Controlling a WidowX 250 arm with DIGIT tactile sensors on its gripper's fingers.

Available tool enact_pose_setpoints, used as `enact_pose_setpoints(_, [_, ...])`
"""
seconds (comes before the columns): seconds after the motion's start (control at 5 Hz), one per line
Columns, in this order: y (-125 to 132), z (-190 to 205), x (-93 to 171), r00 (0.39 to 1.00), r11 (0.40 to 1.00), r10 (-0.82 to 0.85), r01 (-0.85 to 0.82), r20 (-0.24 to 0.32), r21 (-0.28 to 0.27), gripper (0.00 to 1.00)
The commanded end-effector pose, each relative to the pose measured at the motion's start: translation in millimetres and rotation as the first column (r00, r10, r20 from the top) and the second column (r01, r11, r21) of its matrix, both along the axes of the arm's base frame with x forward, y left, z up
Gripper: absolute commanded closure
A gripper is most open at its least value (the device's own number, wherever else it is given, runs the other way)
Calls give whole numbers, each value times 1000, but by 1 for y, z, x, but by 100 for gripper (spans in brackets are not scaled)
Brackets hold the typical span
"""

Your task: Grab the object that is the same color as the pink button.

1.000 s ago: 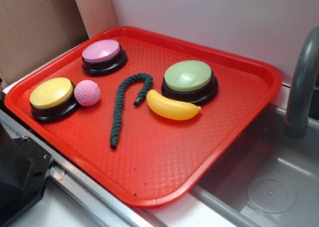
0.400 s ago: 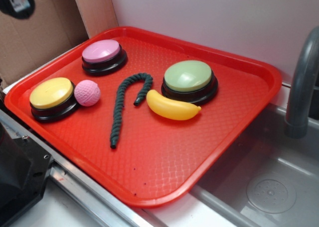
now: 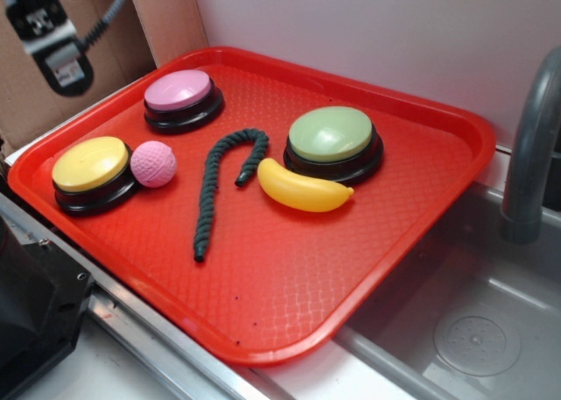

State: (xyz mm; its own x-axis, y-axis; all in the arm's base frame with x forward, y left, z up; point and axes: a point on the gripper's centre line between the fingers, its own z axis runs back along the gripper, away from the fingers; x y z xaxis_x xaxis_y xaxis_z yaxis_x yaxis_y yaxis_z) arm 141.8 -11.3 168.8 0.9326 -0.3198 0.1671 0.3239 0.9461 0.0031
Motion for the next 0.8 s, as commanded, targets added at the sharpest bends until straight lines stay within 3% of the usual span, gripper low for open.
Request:
enact_pose_setpoints(0.0, [11,-32,26,972,967,-226,216,64,132,0])
enact_pose_setpoints(0.6, [29,-87,55,952,923,-307,295,12,247,0])
